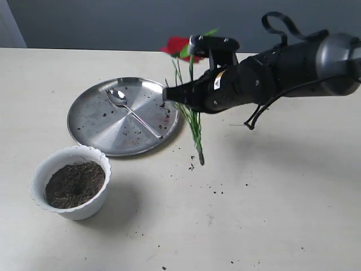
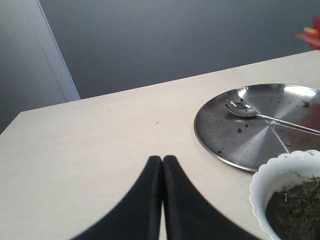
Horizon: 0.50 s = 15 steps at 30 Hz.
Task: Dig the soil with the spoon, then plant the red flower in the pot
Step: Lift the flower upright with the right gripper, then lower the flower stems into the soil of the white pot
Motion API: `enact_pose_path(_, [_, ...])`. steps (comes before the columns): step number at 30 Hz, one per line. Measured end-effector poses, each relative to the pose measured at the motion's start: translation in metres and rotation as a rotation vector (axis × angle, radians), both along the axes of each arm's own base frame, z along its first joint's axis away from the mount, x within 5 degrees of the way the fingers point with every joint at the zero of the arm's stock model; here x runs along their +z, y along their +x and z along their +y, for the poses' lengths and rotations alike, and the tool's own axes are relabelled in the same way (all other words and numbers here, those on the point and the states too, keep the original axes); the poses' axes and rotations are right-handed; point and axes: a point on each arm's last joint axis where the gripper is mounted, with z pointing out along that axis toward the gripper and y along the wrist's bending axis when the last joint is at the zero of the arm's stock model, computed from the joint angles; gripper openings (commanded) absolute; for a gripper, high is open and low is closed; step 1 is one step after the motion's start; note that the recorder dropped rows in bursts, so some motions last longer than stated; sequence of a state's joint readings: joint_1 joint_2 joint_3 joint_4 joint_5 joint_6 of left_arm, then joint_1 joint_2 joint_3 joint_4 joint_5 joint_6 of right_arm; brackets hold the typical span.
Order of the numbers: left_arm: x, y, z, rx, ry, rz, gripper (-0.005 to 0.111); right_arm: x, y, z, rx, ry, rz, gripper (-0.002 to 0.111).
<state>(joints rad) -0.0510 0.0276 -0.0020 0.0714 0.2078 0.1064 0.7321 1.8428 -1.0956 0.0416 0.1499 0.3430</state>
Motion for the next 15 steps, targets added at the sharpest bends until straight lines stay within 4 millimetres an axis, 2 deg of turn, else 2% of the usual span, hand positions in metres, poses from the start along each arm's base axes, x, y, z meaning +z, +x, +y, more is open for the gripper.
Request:
enact_pose_path(4, [0.0,0.0,0.0,0.0,0.0,0.0,0.0,0.038,-0.007,0.003,0.056,0.133,-0.223,-0.001])
enact_pose_path(9, [0.0,0.0,0.0,0.0,0.0,0.0,0.0,0.075,-0.035,0.026,0.214,0.442,-0.603,-0.001])
enact_pose_path(12, [0.0,0.0,0.0,0.0,0.0,0.0,0.0,0.075,-0.054,0.033,0.286,0.569,-0.737,-0.001])
enact_pose_path(15, [0.0,0.0,0.0,0.0,0.0,0.0,0.0,0.061,-0.071,0.039,0.349,0.614,-0.841,-0.001])
